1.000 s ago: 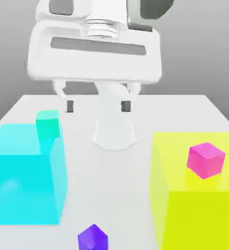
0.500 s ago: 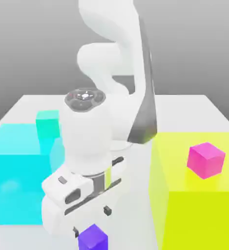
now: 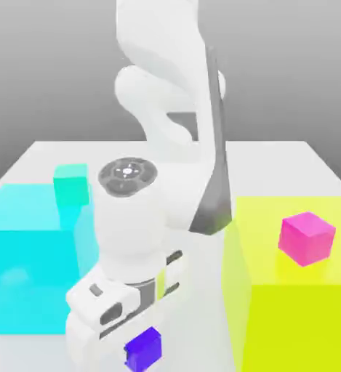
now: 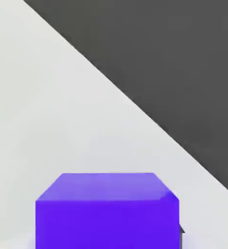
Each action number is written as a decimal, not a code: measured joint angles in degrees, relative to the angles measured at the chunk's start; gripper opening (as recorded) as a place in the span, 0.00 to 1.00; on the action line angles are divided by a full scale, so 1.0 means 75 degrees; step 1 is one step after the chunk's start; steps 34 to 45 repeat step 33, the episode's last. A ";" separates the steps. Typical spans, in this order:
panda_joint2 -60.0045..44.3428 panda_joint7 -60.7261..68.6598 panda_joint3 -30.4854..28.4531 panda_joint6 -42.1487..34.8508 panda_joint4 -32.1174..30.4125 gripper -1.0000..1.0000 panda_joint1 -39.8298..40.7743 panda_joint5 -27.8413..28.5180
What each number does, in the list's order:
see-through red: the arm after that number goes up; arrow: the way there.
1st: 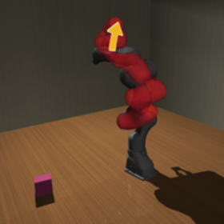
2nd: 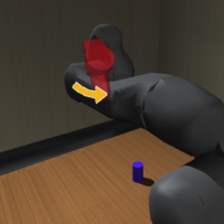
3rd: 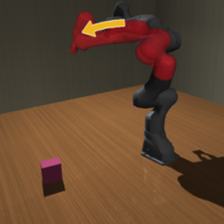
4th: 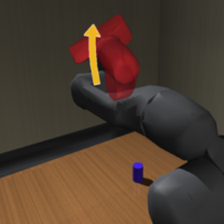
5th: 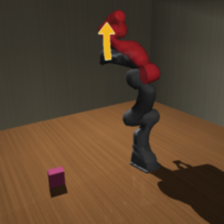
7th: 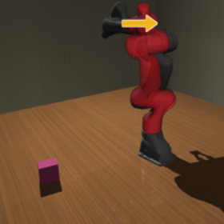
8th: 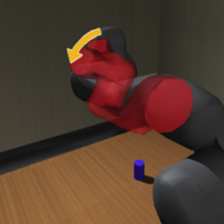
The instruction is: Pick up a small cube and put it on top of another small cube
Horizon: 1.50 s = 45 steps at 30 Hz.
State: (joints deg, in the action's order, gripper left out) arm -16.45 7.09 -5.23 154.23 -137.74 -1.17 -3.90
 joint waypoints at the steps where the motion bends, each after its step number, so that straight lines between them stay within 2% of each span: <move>1: 0.0234 -0.0160 -0.0060 -0.0206 -0.0017 0.00 -0.0022 0.0061; 7: 0.1854 -0.1720 -0.0478 -0.1596 -0.0205 0.00 0.0158 0.0586; 14: 0.3804 -0.3604 -0.0481 -0.3270 -0.0443 0.00 0.0782 0.1104; 24: 0.6525 -0.6031 -0.0382 -0.5574 -0.0873 0.00 0.2075 0.1297; 26: 0.6704 -0.6316 -0.0475 -0.5520 -0.1146 0.00 0.2275 0.1230; 29: 0.6502 -0.6384 -0.0543 -0.4703 -0.1775 0.00 0.2370 0.1234; 30: 0.6441 -0.6383 -0.0553 -0.4498 -0.1920 1.00 0.2386 0.1236; 45: 0.6441 -0.6383 -0.0553 -0.4498 -0.1920 1.00 0.2386 0.1235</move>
